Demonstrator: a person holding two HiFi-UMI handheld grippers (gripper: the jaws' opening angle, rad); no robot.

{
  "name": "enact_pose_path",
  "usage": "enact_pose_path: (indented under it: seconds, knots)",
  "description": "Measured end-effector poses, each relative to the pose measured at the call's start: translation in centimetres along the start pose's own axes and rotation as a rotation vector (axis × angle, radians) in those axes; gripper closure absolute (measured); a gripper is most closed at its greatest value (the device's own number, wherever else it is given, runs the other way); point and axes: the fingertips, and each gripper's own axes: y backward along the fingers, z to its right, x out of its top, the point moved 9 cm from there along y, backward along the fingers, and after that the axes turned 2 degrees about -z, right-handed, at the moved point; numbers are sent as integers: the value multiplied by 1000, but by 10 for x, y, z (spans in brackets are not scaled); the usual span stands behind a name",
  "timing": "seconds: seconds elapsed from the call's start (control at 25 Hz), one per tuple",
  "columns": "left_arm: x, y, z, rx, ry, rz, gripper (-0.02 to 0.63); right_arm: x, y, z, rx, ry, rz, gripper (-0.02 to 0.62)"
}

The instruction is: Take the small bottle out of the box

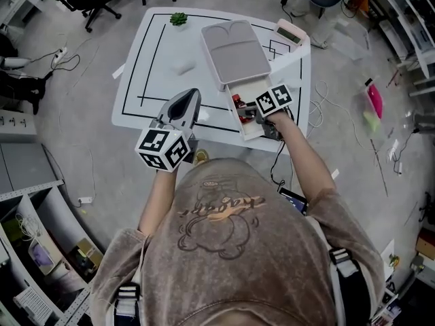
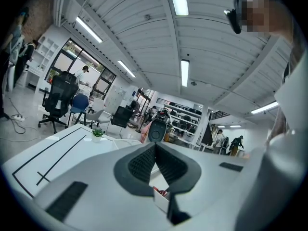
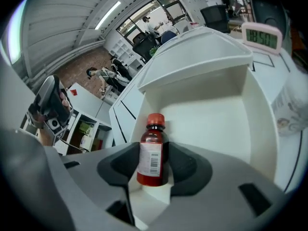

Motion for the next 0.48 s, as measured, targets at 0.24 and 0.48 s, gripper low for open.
enact_pose_path:
  seconds: [0.24, 0.48]
  knots:
    - [-3, 2, 0, 4, 2, -2, 598, 3, 4, -7, -145, 137, -51, 400]
    - [-5, 3, -1, 8, 7, -3, 598, 0, -1, -6, -138, 149, -60, 388]
